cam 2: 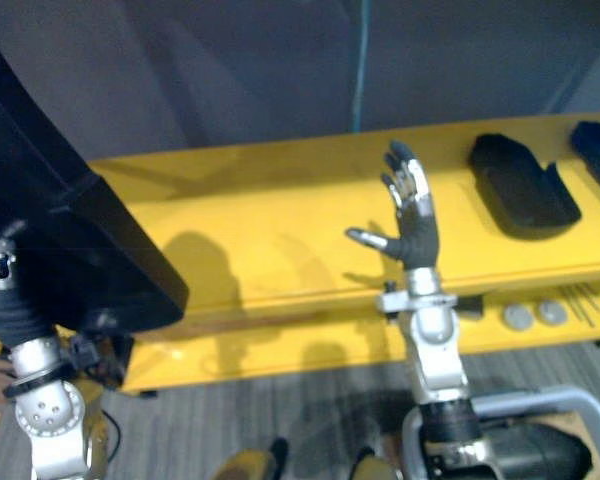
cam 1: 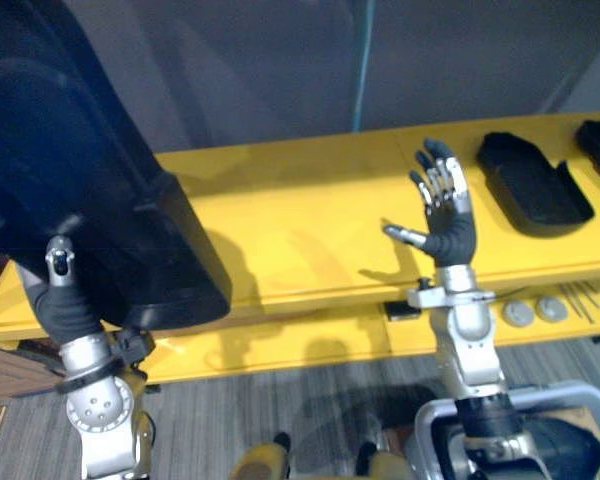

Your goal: Walk over and take plastic housings, then place them on the shelf

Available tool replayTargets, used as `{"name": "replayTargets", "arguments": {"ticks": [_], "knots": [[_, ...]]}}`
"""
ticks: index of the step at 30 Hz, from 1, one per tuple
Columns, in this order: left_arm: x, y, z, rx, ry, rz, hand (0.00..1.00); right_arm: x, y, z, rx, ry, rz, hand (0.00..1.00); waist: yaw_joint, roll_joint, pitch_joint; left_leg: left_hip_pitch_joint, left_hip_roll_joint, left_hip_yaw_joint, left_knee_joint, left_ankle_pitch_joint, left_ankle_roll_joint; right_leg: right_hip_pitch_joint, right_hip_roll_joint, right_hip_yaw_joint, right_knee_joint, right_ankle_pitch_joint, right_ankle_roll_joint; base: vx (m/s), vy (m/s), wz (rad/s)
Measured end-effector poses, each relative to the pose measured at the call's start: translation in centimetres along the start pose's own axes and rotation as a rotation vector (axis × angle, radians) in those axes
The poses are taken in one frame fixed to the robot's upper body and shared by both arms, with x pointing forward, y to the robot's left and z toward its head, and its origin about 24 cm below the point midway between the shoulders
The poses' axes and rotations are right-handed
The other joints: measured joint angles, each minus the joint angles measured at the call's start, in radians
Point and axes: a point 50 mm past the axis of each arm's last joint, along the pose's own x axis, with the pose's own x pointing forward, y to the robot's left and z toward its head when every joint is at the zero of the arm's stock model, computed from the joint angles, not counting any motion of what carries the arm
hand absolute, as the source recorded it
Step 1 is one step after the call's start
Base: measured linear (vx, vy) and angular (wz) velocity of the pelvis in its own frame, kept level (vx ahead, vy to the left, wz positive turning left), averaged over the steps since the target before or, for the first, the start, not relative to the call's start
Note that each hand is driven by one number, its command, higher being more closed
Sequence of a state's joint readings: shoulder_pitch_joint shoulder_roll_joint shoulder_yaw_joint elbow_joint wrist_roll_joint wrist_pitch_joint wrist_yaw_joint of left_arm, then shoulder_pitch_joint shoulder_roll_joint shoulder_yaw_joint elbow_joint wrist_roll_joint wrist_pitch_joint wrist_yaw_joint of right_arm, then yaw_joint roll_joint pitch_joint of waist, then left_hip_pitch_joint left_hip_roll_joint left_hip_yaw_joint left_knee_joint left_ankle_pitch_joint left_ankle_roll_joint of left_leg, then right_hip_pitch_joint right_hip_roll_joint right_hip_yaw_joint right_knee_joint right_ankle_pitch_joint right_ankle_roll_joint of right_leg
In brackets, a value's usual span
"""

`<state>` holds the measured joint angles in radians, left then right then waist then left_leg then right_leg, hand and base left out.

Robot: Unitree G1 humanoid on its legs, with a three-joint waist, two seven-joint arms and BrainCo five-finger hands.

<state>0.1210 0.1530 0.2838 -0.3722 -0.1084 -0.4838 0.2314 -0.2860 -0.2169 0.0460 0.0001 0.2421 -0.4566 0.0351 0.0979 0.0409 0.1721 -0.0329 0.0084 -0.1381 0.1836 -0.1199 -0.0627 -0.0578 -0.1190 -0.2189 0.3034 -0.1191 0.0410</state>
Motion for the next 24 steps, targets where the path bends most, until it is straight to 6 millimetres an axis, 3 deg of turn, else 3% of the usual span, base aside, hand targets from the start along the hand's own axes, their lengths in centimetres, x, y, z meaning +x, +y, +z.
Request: {"name": "replayTargets", "arguments": {"ticks": [3,6,9,13,15,19,22,24], "knots": [[0.8,-1.5,-0.1,-0.045,-0.014,-0.049,1.0,-0.8,-1.3,-0.8,-0.025,0.046,-0.047,0.0,-0.008,-0.016,0.005,-0.005,0.01,0.148,-0.004,0.013,0.032,0.056,-0.018,-0.065,-0.041,-0.002,-0.003,0.07,0.006,0.57],[1.2,-1.9,-0.8,-0.035,0.014,-0.073,1.0,-1.5,-2.5,-0.8,-0.05,0.059,-0.09,0.0,-0.015,-0.038,-0.008,-0.001,-0.022,0.113,-0.044,0.053,0.038,0.063,-0.04,-0.085,-0.042,-0.009,-0.01,0.02,0.054,0.55],[1.0,-1.7,-1.6,-0.012,0.072,-0.071,1.0,-1.5,-3.2,-0.4,-0.067,0.043,-0.124,0.0,-0.017,-0.04,-0.009,0.002,-0.036,0.116,-0.053,0.069,0.036,0.069,-0.051,-0.085,-0.045,-0.01,-0.012,-0.01,0.057,0.25],[1.2,-1.6,-2.4,0.073,0.137,-0.146,1.0,-2.1,-3.9,1.9,-0.109,-0.036,-0.182,0.0,-0.034,-0.05,-0.014,0.035,-0.036,0.157,-0.127,0.089,0.04,0.086,-0.052,-0.055,-0.088,-0.017,-0.012,-0.09,0.026,-0.09],[1.2,-1.7,-2.8,0.098,0.173,-0.19,1.0,-2.6,-4.4,2.9,-0.13,-0.064,-0.21,0.0,-0.059,-0.051,-0.015,0.035,-0.017,0.229,-0.141,0.093,0.039,0.073,-0.05,-0.04,-0.102,-0.011,0.001,-0.09,0.002,-0.23],[1.0,-2.1,-5.9,0.152,0.353,-0.292,1.0,-4.4,-6.4,3.9,-0.233,-0.038,-0.262,0.0,-0.108,-0.047,-0.019,0.07,-0.002,0.331,-0.179,0.115,0.038,0.05,-0.036,0.039,-0.12,0.017,0.025,-0.01,0.015,-0.54],[2.5,-2.4,-8.4,0.177,0.469,-0.311,1.0,-5.8,-7.4,4.7,-0.296,0.004,-0.272,0.0,-0.151,-0.042,-0.023,0.091,0.004,0.392,-0.197,0.118,0.035,0.035,-0.018,0.093,-0.131,0.049,0.038,0.05,0.014,-0.58],[4.8,-2.2,-10.2,0.21,0.538,-0.288,1.0,-6.6,-7.5,5.1,-0.312,0.028,-0.26,0.0,-0.188,-0.039,-0.03,0.108,0.01,0.449,-0.214,0.118,0.035,0.02,-0.005,0.145,-0.14,0.061,0.038,0.06,0.014,-0.65]]}}
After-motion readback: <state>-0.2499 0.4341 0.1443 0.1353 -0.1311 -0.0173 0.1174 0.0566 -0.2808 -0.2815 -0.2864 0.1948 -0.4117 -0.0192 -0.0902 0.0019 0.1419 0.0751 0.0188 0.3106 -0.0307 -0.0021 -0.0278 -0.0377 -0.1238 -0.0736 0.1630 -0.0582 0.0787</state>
